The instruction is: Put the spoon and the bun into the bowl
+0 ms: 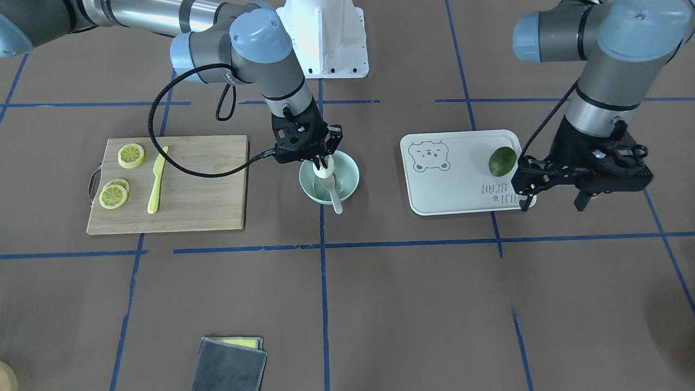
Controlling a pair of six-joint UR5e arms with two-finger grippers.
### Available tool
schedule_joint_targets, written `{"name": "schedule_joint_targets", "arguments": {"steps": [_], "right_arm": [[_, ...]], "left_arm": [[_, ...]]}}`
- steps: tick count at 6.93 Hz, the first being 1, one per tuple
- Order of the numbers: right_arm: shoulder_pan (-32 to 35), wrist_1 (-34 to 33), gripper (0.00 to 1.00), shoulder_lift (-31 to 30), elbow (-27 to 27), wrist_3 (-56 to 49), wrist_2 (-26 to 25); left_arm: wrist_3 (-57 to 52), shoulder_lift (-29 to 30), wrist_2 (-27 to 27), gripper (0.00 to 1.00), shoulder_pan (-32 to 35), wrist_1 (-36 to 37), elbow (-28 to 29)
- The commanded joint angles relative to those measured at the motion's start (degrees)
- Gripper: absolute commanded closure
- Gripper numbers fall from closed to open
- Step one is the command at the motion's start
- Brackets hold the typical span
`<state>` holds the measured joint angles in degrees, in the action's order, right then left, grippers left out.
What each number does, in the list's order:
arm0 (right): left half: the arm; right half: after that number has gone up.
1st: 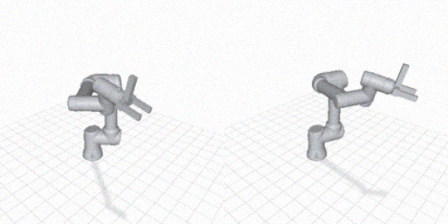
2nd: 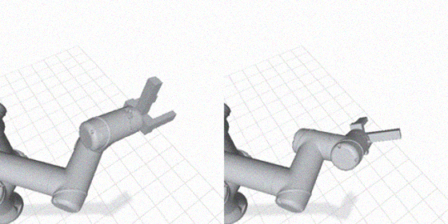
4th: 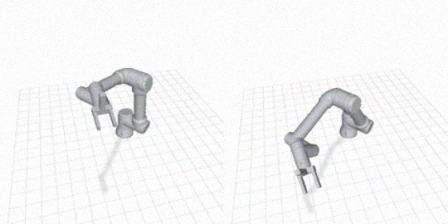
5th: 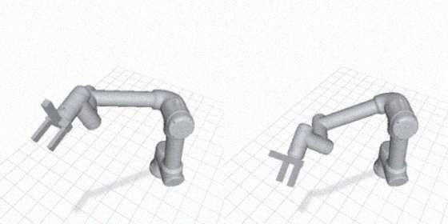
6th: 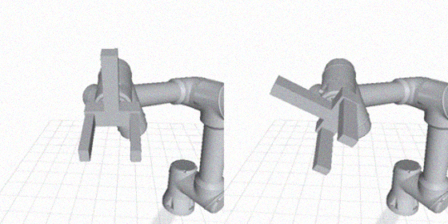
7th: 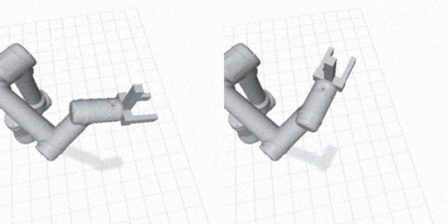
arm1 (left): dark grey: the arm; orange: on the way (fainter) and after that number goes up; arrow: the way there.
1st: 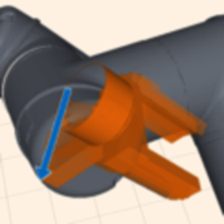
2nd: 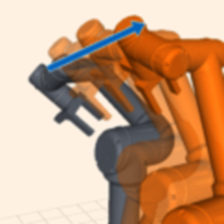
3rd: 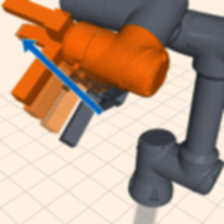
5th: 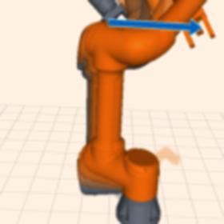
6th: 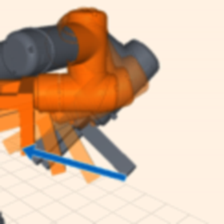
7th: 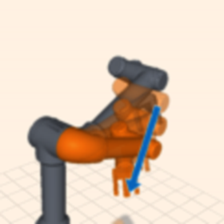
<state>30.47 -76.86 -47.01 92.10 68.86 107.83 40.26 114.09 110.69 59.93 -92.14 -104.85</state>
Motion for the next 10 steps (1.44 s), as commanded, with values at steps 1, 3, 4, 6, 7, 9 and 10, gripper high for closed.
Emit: {"name": "schedule_joint_targets", "arguments": {"steps": [1, 3, 4, 6, 7, 9, 10], "right_arm": [[-0.15, 0.31, 0.0, 1.04, -0.16, 2.49, -0.25], [-0.15, 0.13, 0.0, 2.09, -0.16, 3.66, -0.25], [0.37, -0.65, 0.0, 2.01, 0.8, 3.56, 0.19], [5.79, -13.33, 0.0, -1.92, 9.71, -2.97, 3.51], [9.92, -18.8, 0.0, -4.99, 13.51, -9.38, 5.71], [20.71, -19.73, 0.0, -13.5, 17.58, -22.56, 14.46], [26.42, -19.73, 0.0, -19.46, 18.98, -29.5, 19.39]], "left_arm": [[-8.5, -2.11, -0.04, 0.0, 4.3, 0.03, 0.52], [-16.67, -4.04, 0.05, 0.0, 8.51, 0.03, 1.31], [-20.97, -5.44, 0.4, 0.0, 10.97, 0.12, 1.93], [-32.64, -8.95, 9.83, 0.0, 18.43, -0.05, 5.78], [-38.36, -11.41, 11.89, 0.0, 21.51, -0.05, 7.72], [-46.03, -15.89, 14.1, 0.0, 26.44, -0.14, 11.06], [-49.54, -16.09, 17.68, 0.0, 28.81, -0.06, 13.34]]}}
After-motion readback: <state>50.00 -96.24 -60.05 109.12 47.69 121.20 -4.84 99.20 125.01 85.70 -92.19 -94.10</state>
